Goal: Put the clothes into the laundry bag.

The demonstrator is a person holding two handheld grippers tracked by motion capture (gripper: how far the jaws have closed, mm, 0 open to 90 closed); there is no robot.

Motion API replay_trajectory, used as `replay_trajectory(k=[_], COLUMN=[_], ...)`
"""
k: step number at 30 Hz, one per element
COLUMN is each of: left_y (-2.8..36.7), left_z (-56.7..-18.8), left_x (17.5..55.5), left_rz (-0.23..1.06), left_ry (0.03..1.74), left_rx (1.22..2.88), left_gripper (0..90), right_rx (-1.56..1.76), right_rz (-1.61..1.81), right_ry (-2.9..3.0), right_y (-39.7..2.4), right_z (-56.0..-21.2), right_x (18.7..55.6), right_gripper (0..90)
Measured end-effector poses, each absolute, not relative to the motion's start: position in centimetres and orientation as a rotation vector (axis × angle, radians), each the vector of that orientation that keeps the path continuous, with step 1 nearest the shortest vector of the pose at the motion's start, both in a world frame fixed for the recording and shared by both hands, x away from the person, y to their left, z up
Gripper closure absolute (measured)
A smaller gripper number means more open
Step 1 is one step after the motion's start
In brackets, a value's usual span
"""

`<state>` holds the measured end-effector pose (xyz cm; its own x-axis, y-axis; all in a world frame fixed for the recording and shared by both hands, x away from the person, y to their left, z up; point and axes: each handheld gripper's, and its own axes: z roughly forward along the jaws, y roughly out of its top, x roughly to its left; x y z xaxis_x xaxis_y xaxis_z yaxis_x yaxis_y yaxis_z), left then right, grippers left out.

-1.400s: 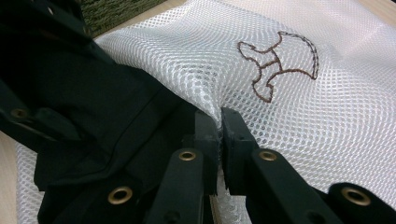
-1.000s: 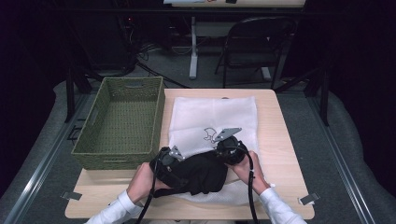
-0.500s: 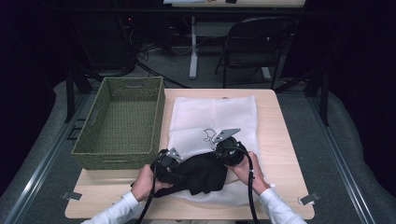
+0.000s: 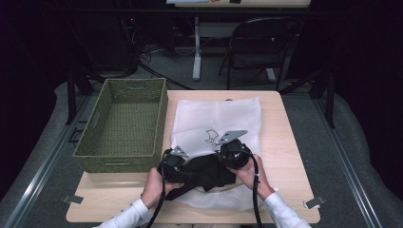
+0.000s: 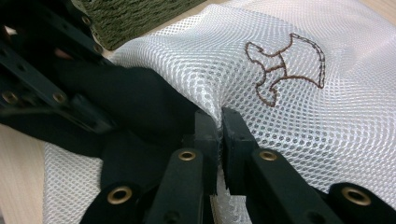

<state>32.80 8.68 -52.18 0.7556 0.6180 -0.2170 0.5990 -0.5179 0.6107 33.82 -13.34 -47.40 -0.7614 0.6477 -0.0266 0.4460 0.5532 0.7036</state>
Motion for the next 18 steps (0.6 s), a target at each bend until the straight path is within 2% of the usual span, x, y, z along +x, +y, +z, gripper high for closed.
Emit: replay_trajectory(k=[7,12,18], left_y=[6.3,6.4,7.0], left_z=[-53.4,-52.9,-51.9], left_x=[33.4,33.3,32.8], left_rz=[0.138,0.157,0.116], left_ry=[0.935,0.854,0.777], left_rx=[2.266,2.327,2.359], left_gripper=[58.0,46.6,30.7], right_rx=[0.904,0.918,0.916], right_rz=[1.022,0.999,0.988], right_ry=[2.529,2.54,2.539], right_y=[-13.3,-13.6,-13.7], right_z=[-47.8,-48.5,-48.5], right_x=[33.9,34.1,34.0], right_gripper=[86.8,86.8,86.8])
